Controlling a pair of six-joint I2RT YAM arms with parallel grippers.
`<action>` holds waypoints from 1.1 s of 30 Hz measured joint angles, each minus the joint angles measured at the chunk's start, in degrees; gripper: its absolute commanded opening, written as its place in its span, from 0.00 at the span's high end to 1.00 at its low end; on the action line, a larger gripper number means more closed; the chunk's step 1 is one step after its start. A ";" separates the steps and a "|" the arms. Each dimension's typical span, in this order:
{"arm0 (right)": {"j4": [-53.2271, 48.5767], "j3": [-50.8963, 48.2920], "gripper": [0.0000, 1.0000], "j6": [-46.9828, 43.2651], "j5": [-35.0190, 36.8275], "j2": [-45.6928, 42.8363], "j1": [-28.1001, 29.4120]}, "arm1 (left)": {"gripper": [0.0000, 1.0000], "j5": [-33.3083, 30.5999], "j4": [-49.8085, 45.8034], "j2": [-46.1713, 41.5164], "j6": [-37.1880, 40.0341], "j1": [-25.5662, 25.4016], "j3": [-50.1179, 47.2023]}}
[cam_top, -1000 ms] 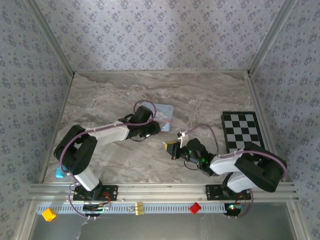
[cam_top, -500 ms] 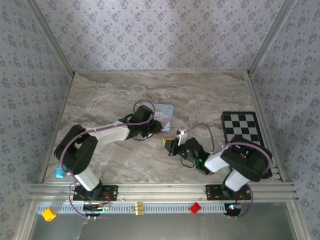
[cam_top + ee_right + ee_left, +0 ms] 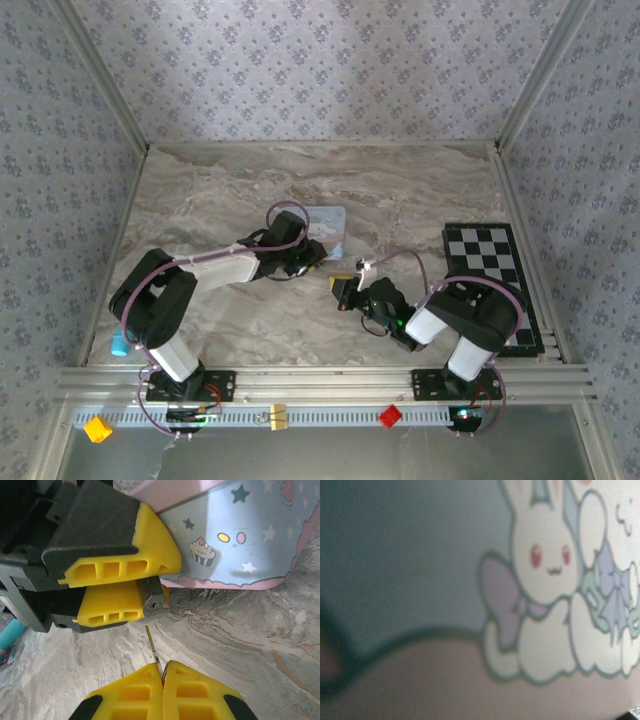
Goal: Unlock a padlock with a key
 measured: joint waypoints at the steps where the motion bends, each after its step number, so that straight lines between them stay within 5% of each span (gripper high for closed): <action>1: 0.48 -0.02 1.00 0.24 0.02 0.24 -0.31 | 0.73 0.00 0.31 0.00 -0.13 -0.02 -0.09; 33: 5.44 0.11 1.00 2.08 1.70 3.96 -1.11 | 0.73 1.51 6.80 0.09 -4.85 -0.28 -2.62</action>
